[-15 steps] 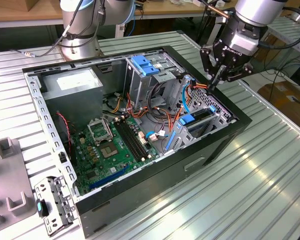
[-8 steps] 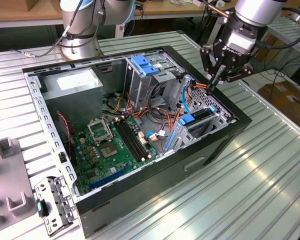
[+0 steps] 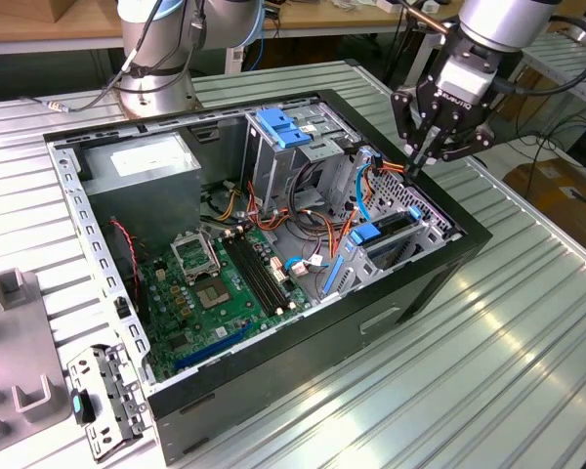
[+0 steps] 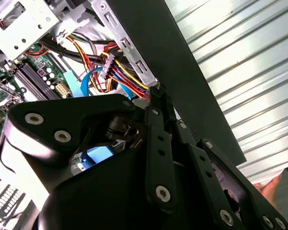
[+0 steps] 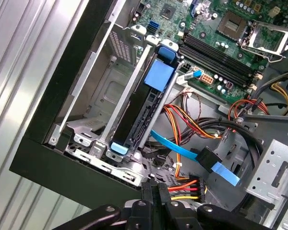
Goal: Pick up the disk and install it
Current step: 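Insert the first disk wire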
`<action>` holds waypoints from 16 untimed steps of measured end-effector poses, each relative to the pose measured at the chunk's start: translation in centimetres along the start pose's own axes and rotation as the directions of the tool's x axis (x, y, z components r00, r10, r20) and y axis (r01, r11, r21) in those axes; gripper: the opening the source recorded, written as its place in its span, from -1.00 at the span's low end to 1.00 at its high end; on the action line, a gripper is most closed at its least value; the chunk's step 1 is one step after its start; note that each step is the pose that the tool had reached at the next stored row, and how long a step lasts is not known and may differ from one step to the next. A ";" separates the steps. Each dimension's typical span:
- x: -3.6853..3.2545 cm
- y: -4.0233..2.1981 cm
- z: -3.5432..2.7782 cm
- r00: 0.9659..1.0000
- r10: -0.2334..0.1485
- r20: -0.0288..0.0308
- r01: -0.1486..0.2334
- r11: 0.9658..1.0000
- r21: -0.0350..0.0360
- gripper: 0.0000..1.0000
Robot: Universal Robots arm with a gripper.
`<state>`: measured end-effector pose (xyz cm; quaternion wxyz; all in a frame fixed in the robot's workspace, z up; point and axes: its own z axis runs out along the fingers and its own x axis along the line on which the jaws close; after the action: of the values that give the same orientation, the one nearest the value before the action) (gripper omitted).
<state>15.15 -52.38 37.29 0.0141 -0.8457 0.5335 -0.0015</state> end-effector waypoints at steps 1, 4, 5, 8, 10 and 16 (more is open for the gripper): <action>0.00 0.00 0.00 1.000 0.004 0.000 -0.004 1.000 0.000 -0.67; 0.00 0.00 0.00 1.000 0.005 0.000 -0.005 1.000 0.000 -0.67; 0.00 0.00 0.00 1.000 0.005 0.000 -0.005 1.000 0.000 -0.67; 0.00 0.00 0.00 1.000 0.009 0.000 -0.009 1.000 0.000 -0.67; 0.00 0.00 0.00 1.000 0.028 -0.001 -0.028 1.000 0.000 -0.67; -0.18 0.38 -0.01 0.999 0.054 -0.002 -0.054 0.999 0.001 -0.67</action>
<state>14.72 -52.39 37.29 0.0140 -0.8310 0.5561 -0.0020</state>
